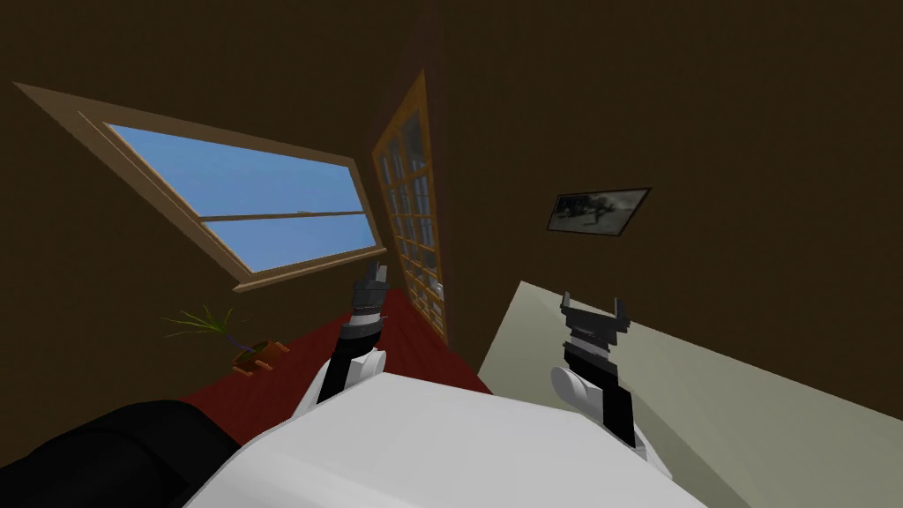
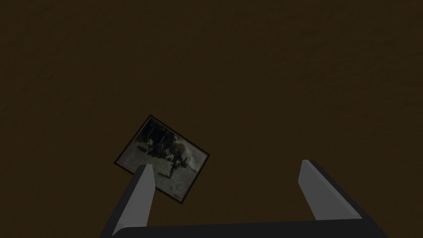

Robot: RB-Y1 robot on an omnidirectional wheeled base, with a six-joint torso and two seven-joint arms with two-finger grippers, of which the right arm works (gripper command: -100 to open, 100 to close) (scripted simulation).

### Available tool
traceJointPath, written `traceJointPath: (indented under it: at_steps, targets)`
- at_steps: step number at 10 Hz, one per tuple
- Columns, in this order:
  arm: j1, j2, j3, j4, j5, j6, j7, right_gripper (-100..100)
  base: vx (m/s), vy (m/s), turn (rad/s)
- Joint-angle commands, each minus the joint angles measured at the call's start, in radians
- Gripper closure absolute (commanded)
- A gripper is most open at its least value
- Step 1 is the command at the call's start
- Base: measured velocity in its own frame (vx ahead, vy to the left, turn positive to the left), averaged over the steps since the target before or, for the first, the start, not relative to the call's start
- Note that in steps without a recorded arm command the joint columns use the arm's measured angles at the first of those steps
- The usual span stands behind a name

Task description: Push the door open

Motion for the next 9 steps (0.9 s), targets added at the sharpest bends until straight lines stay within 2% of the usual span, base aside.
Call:
traceJointPath:
  at_steps: [1,9]
  targets:
    - [-0.013,-0.005,-0.003,0.034,-0.018,-0.012,-0.015,-100,0.018,0.124,-0.264]
    - [-0.067,-0.024,-0.015,0.191,-0.123,-0.063,-0.090,-100,0.043,0.168,-0.321]
